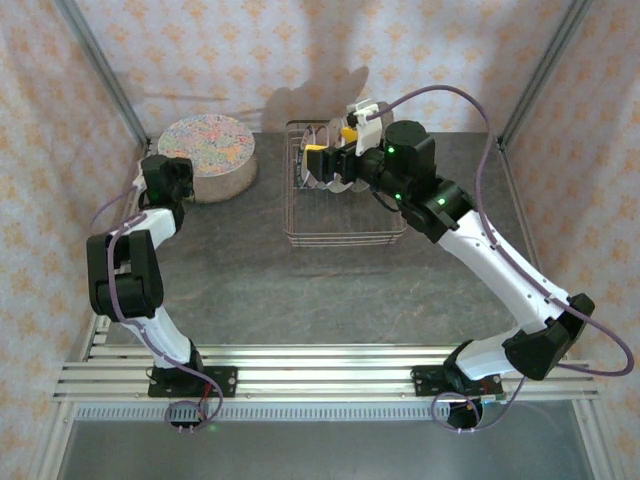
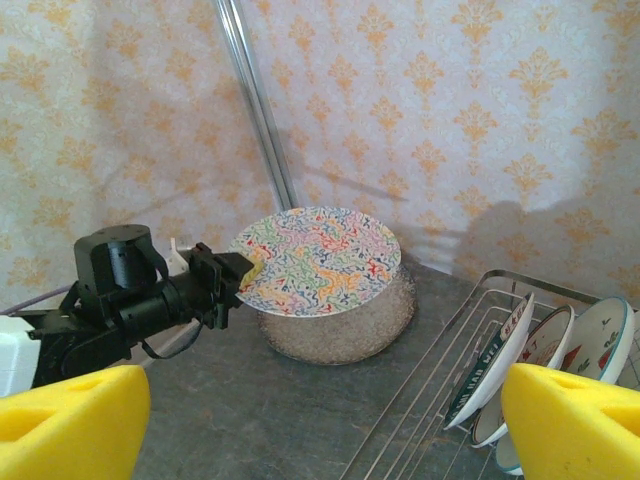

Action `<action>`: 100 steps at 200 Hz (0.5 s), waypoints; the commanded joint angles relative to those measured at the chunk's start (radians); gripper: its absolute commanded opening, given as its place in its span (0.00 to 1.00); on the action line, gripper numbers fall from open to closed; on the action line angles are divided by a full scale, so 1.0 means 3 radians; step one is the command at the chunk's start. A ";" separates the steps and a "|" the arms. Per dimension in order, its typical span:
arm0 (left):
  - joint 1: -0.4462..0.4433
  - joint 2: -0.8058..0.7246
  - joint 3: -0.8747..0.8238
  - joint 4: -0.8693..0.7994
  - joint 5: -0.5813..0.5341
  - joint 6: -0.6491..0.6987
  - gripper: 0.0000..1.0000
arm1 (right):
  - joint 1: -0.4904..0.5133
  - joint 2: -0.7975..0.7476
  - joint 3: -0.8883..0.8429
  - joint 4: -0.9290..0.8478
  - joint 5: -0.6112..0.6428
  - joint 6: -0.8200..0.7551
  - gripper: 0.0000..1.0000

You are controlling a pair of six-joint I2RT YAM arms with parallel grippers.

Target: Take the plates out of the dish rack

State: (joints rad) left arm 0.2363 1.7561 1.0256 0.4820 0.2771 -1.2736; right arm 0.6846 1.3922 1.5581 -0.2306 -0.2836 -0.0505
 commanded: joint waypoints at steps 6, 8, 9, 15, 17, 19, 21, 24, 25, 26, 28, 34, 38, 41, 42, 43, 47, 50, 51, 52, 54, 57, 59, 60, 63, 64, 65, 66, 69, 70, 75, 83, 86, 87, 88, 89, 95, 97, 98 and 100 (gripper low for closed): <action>0.0084 0.0098 0.0026 0.0397 -0.0080 0.0093 0.00 | 0.0019 -0.0048 0.0007 0.0034 0.0082 -0.0055 0.91; 0.0086 0.0108 0.0021 0.0405 -0.0077 0.0097 0.00 | 0.0019 -0.0051 0.0006 0.0030 0.0088 -0.0052 0.91; 0.0091 0.0113 0.0019 0.0409 -0.0074 0.0098 0.00 | 0.0019 -0.0053 0.0004 0.0029 0.0090 -0.0052 0.91; 0.0097 0.0144 0.0022 0.0409 -0.0075 0.0103 0.00 | 0.0019 -0.0059 -0.0003 0.0022 0.0104 -0.0052 0.91; 0.0097 0.0154 0.0022 0.0408 -0.0071 0.0103 0.00 | 0.0020 -0.0063 -0.0007 0.0022 0.0106 -0.0052 0.91; 0.0101 0.0163 0.0025 0.0412 -0.0070 0.0107 0.00 | 0.0019 -0.0066 -0.0011 0.0016 0.0107 -0.0055 0.91; 0.0102 0.0174 0.0027 0.0412 -0.0066 0.0104 0.00 | 0.0019 -0.0069 -0.0011 0.0015 0.0111 -0.0052 0.91; 0.0102 0.0194 0.0032 0.0412 -0.0065 0.0104 0.00 | 0.0018 -0.0069 -0.0012 0.0014 0.0114 -0.0048 0.91; 0.0104 0.0200 0.0032 0.0410 -0.0062 0.0103 0.00 | 0.0019 -0.0072 -0.0013 0.0013 0.0118 -0.0047 0.91; 0.0106 0.0205 0.0038 0.0414 -0.0058 0.0103 0.00 | 0.0019 -0.0073 -0.0014 0.0012 0.0120 -0.0047 0.91; 0.0107 0.0219 0.0039 0.0416 -0.0049 0.0103 0.00 | 0.0019 -0.0074 -0.0018 0.0008 0.0124 -0.0044 0.91; 0.0109 0.0252 0.0050 0.0417 -0.0035 0.0107 0.00 | 0.0019 -0.0074 -0.0014 -0.0005 0.0143 -0.0037 0.91; 0.0107 0.0273 0.0060 0.0410 -0.0032 0.0112 0.00 | 0.0019 -0.0072 -0.0014 -0.0017 0.0156 -0.0027 0.91; 0.0107 0.0289 0.0067 0.0408 -0.0029 0.0117 0.00 | 0.0019 -0.0067 -0.0010 -0.0026 0.0166 -0.0017 0.91; 0.0107 0.0293 0.0068 0.0403 -0.0029 0.0121 0.00 | 0.0019 -0.0066 -0.0010 -0.0027 0.0170 -0.0014 0.91; 0.0107 0.0298 0.0068 0.0400 -0.0029 0.0122 0.00 | 0.0019 -0.0065 -0.0007 -0.0031 0.0172 -0.0012 0.91; 0.0107 0.0314 0.0073 0.0402 -0.0029 0.0126 0.00 | 0.0019 -0.0064 0.0000 -0.0041 0.0173 -0.0011 0.91; 0.0107 0.0326 0.0081 0.0402 -0.0029 0.0132 0.00 | 0.0019 -0.0064 0.0001 -0.0044 0.0169 -0.0010 0.91; 0.0107 0.0327 0.0082 0.0400 -0.0029 0.0133 0.00 | 0.0019 -0.0062 0.0001 -0.0044 0.0169 -0.0008 0.91; 0.0107 0.0333 0.0083 0.0401 -0.0029 0.0134 0.00 | 0.0019 -0.0060 0.0004 -0.0047 0.0169 -0.0007 0.91; 0.0107 0.0341 0.0088 0.0395 -0.0028 0.0137 0.00 | 0.0019 -0.0059 0.0008 -0.0049 0.0168 -0.0006 0.91; 0.0105 0.0354 0.0093 0.0393 -0.0029 0.0139 0.00 | 0.0019 -0.0057 0.0015 -0.0053 0.0166 -0.0001 0.91; 0.0106 0.0360 0.0098 0.0390 -0.0029 0.0139 0.00 | 0.0019 -0.0052 0.0016 -0.0055 0.0164 0.0000 0.91; 0.0107 0.0365 0.0098 0.0391 -0.0029 0.0139 0.00 | 0.0019 -0.0053 0.0016 -0.0058 0.0163 0.0000 0.91; 0.0110 0.0378 0.0104 0.0392 -0.0028 0.0139 0.00 | 0.0019 -0.0051 0.0021 -0.0059 0.0159 0.0007 0.91; 0.0111 0.0381 0.0107 0.0392 -0.0026 0.0139 0.00 | 0.0019 -0.0053 0.0024 -0.0062 0.0158 0.0008 0.91; 0.0109 0.0385 0.0108 0.0392 -0.0025 0.0139 0.00 | 0.0019 -0.0053 0.0025 -0.0061 0.0158 0.0007 0.91; 0.0111 0.0390 0.0111 0.0393 -0.0024 0.0139 0.00 | 0.0019 -0.0054 0.0026 -0.0060 0.0158 0.0008 0.91; 0.0112 0.0402 0.0118 0.0391 -0.0019 0.0139 0.00 | 0.0019 -0.0051 0.0034 -0.0066 0.0155 0.0006 0.91; 0.0112 0.0406 0.0121 0.0389 -0.0019 0.0139 0.00 | 0.0019 -0.0053 0.0033 -0.0065 0.0154 0.0008 0.91; 0.0112 0.0430 0.0133 0.0393 -0.0011 0.0139 0.00 | 0.0019 -0.0049 0.0037 -0.0067 0.0147 0.0013 0.91; 0.0118 0.0471 0.0155 0.0393 -0.0004 0.0139 0.00 | 0.0019 -0.0049 0.0040 -0.0070 0.0140 0.0015 0.91; 0.0118 0.0482 0.0159 0.0395 -0.0003 0.0135 0.00 | 0.0019 -0.0049 0.0041 -0.0070 0.0138 0.0015 0.91; 0.0118 0.0484 0.0163 0.0394 -0.0001 0.0137 0.00 | 0.0019 -0.0049 0.0039 -0.0072 0.0138 0.0013 0.91; 0.0117 0.0485 0.0164 0.0393 0.0003 0.0136 0.00 | 0.0019 -0.0049 0.0038 -0.0071 0.0138 0.0011 0.91; 0.0117 0.0484 0.0167 0.0393 0.0005 0.0135 0.00 | 0.0019 -0.0049 0.0038 -0.0071 0.0138 0.0013 0.91; 0.0122 0.0485 0.0181 0.0392 0.0004 0.0131 0.00 | 0.0019 -0.0049 0.0037 -0.0066 0.0125 0.0015 0.91; 0.0122 0.0486 0.0185 0.0391 0.0006 0.0132 0.00 | 0.0019 -0.0049 0.0037 -0.0066 0.0123 0.0012 0.91; 0.0122 0.0484 0.0188 0.0389 0.0007 0.0133 0.00 | 0.0019 -0.0049 0.0037 -0.0066 0.0123 0.0014 0.91; 0.0122 0.0532 0.0191 0.0389 0.0009 0.0134 0.00 | 0.0019 -0.0049 0.0037 -0.0069 0.0122 0.0015 0.91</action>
State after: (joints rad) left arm 0.2638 1.9038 1.0313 0.5064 0.2794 -1.2541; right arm 0.6846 1.3922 1.5578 -0.2470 -0.2539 -0.0498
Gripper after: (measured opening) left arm 0.079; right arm 0.912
